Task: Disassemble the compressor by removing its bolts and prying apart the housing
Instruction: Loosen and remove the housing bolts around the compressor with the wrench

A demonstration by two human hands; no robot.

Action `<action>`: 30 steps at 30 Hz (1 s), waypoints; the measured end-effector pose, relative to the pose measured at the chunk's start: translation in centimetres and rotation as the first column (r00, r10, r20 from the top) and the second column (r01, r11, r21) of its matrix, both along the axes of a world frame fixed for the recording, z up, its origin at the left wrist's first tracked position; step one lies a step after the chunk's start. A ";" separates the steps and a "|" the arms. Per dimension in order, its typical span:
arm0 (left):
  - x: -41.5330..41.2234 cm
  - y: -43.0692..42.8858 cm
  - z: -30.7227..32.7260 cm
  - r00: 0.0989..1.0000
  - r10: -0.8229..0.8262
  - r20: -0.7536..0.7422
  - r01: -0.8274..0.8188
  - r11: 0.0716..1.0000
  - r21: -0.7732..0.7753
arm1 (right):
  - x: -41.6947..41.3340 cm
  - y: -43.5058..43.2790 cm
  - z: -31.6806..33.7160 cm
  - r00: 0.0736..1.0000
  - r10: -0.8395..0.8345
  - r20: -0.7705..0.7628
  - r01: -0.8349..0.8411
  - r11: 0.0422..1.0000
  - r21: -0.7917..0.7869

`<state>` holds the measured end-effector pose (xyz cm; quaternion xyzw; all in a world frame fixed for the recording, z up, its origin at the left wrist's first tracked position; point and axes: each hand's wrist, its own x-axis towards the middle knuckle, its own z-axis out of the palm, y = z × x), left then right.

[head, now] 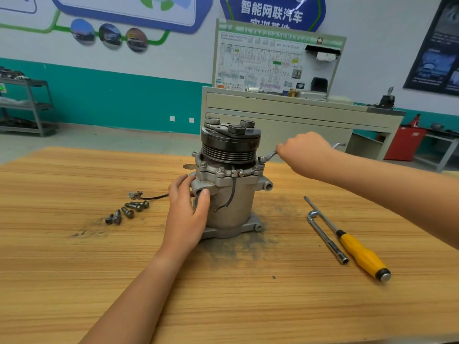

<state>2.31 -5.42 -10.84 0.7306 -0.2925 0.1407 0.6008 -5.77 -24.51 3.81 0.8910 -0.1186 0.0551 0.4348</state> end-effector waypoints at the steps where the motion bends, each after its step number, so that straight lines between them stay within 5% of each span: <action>1: 0.0 -0.1 0.0 1.000 0.001 0.001 -0.001 1.000 -0.002 | 0.6 -0.4 -0.3 0.999 0.026 0.029 -0.027 0.999 0.021; 9: -0.1 0.0 0.0 1.000 0.002 -0.002 -0.002 1.000 0.009 | 3.0 -2.8 -2.6 0.917 0.249 0.312 -0.305 0.941 0.147; 13: -0.3 0.0 0.1 1.000 0.003 -0.005 -0.002 1.000 0.008 | -0.5 -2.4 -2.7 0.773 0.275 0.572 -0.476 0.847 0.236; 19: -0.4 0.0 0.2 1.000 0.001 -0.029 -0.001 1.000 -0.003 | -3.7 -1.7 -2.1 0.914 0.155 0.374 -0.272 0.920 0.283; 30: 0.0 -0.2 0.0 0.994 0.017 -0.107 -0.029 0.993 -0.115 | -2.8 1.1 -1.6 0.984 0.027 0.175 -0.072 0.963 0.259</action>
